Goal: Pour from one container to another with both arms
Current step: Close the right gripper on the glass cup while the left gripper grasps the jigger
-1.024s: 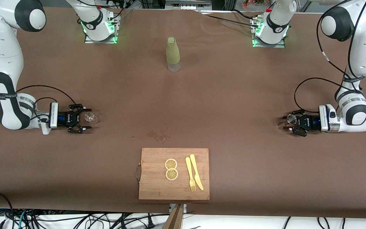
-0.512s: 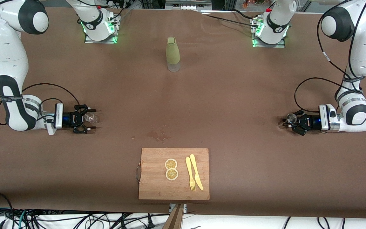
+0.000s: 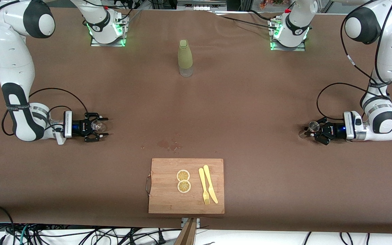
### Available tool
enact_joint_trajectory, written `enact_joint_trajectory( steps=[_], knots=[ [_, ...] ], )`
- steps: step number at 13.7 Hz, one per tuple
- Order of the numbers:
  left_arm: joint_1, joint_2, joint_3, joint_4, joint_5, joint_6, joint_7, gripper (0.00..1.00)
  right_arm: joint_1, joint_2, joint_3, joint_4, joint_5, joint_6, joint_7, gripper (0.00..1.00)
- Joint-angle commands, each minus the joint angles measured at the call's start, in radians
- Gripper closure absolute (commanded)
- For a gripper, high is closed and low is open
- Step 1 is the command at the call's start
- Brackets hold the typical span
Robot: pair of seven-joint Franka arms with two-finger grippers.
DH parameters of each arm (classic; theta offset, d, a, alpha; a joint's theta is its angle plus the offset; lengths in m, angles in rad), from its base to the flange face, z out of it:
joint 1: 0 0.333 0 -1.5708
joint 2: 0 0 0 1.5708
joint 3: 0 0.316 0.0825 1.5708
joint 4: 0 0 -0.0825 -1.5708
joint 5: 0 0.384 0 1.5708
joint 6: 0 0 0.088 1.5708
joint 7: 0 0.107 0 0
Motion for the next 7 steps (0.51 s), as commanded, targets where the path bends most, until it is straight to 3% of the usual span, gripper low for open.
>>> enact_joint_trajectory(
  steps=[1, 7],
  knots=[
    [0.001, -0.005, 0.006, 0.016, -0.024, -0.036, 0.002, 1.0, 0.0, 0.01, 0.0, 0.002, 0.02, -0.011, -0.016, 0.47],
    [-0.041, -0.008, -0.045, 0.137, -0.036, -0.036, -0.183, 1.0, 0.0, 0.008, 0.0, 0.02, 0.07, -0.011, 0.001, 0.53]
  ],
)
